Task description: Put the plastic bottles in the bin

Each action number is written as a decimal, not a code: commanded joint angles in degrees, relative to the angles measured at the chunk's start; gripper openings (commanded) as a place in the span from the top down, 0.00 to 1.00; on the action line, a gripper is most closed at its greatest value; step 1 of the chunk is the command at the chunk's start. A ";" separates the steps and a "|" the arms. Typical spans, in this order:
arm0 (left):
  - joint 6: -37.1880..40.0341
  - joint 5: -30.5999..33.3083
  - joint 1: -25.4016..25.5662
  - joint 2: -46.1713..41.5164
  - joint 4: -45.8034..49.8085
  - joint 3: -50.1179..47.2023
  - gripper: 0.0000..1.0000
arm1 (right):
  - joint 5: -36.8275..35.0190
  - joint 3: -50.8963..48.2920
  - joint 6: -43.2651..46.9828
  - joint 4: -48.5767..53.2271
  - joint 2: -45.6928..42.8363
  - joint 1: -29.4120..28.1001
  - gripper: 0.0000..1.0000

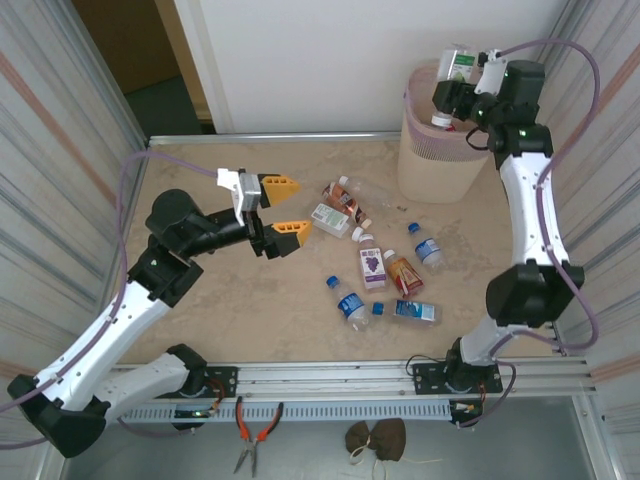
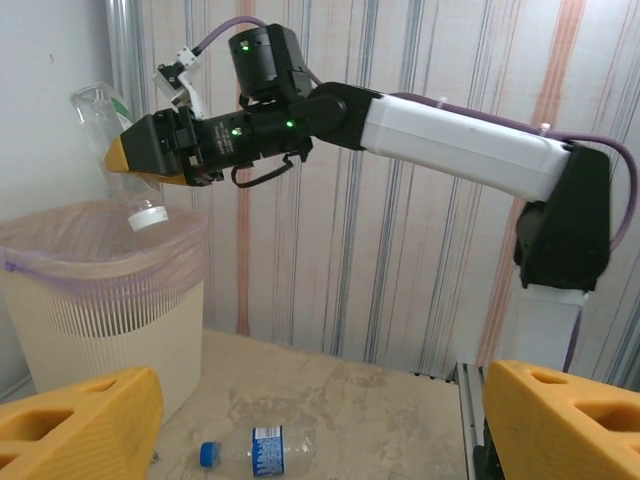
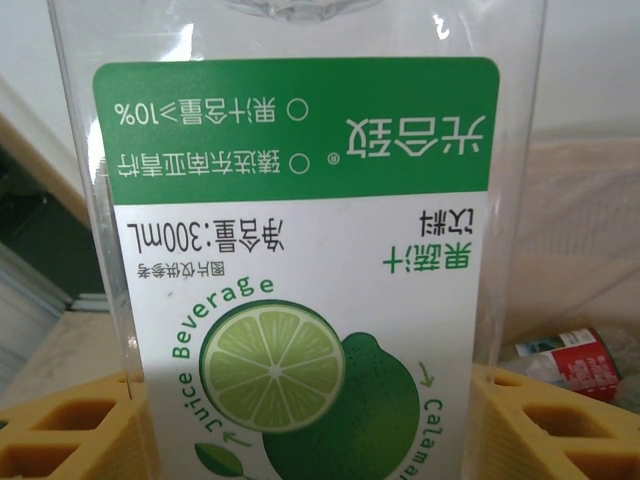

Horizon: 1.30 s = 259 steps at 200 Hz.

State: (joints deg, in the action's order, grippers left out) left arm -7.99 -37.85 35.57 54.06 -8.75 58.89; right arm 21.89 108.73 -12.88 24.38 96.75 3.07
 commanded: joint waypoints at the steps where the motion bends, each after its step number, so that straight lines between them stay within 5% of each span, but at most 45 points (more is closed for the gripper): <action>1: -0.71 0.94 -0.66 -0.98 -1.09 -1.21 0.17 | -0.26 7.75 2.59 4.94 4.87 0.36 0.52; 96: -1.76 2.88 -2.15 -0.28 -1.59 -4.42 0.17 | 4.08 25.87 5.80 20.52 23.56 0.84 0.49; 161: -3.26 2.95 -3.03 1.19 -3.11 -6.38 0.17 | 4.65 27.58 7.79 28.24 26.38 1.07 0.39; 202: -3.44 2.96 -3.08 1.31 -3.33 -6.42 0.17 | 5.18 28.01 7.48 27.85 25.82 1.27 0.22; 259: -4.01 3.22 -3.09 0.99 -3.70 -7.14 0.17 | 5.48 29.61 7.25 28.91 24.39 1.25 0.19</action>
State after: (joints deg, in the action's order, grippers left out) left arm -11.05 -35.22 32.95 55.70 -10.31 52.40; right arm 26.09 136.62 -6.37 51.81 122.65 4.21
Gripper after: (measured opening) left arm 0.831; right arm 0.819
